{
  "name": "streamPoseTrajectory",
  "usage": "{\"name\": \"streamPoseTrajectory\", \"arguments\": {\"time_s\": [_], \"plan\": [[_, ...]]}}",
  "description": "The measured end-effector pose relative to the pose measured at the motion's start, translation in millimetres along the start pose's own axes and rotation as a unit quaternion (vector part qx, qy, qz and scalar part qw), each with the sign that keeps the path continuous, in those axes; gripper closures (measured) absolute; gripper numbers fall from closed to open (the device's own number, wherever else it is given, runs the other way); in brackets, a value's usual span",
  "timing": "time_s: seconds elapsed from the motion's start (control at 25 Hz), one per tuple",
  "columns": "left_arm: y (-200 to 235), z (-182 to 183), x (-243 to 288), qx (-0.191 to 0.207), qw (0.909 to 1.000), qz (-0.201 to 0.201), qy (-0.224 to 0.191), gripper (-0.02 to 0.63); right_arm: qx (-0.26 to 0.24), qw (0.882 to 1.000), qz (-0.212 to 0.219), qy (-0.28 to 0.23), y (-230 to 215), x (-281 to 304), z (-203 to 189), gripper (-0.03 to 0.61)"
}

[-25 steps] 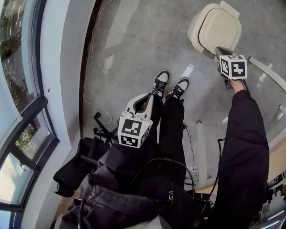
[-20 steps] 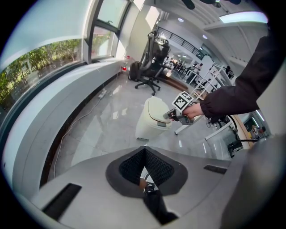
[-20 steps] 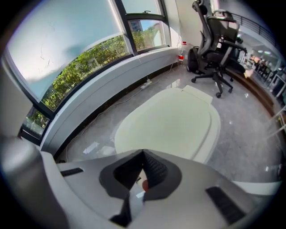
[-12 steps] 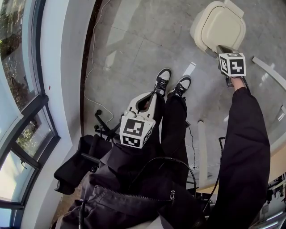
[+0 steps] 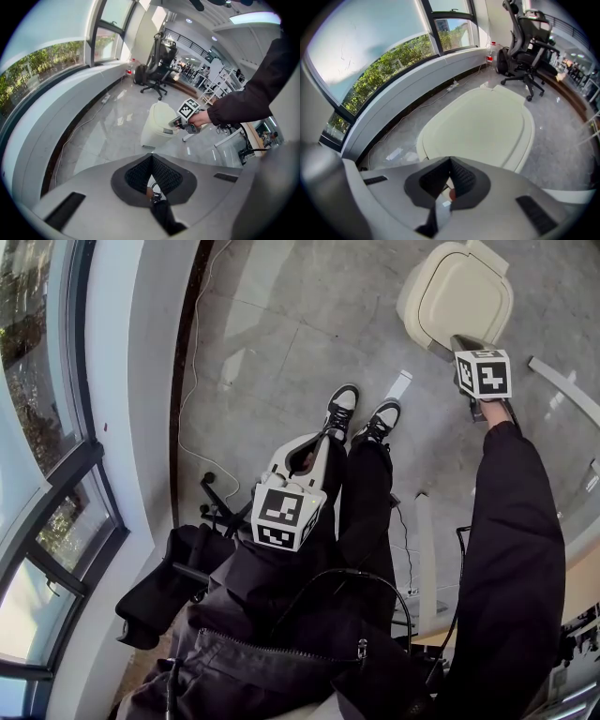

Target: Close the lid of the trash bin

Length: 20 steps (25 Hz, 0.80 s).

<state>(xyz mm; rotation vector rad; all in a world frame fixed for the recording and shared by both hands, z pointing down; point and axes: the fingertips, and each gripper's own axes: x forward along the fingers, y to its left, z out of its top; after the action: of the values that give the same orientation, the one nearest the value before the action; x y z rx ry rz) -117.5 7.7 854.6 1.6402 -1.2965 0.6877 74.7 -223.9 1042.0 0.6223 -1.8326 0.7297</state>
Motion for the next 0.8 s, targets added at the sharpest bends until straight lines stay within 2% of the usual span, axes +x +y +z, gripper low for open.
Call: {"name": "streamPoseTrajectory", "arguments": {"time_s": [0.16,0.32,0.6,0.8], "plan": [[-3.7,5.2,-0.9,0.006,1.0,-0.002,-0.005,0.618,0.016,1.0,-0.001,-0.015,-1.3,-9.5,1.7,0.572],[-10.0,20.6,-7.7,0.016,0.9997,-0.006,-0.02,0.618,0.055,0.996,0.002,-0.069,7.5,-49.6,16.0,0.572],[-59.0,98.4,-49.9,0.048,0.9948,-0.039,-0.081,0.618,0.142,0.971,0.016,-0.19,55.6,-204.0,29.5,0.572],[-107.8,164.4,-85.0,0.078,0.9856,-0.07,-0.132,0.618,0.12,0.962,-0.023,-0.243,84.1,-310.3,42.1,0.572]]}}
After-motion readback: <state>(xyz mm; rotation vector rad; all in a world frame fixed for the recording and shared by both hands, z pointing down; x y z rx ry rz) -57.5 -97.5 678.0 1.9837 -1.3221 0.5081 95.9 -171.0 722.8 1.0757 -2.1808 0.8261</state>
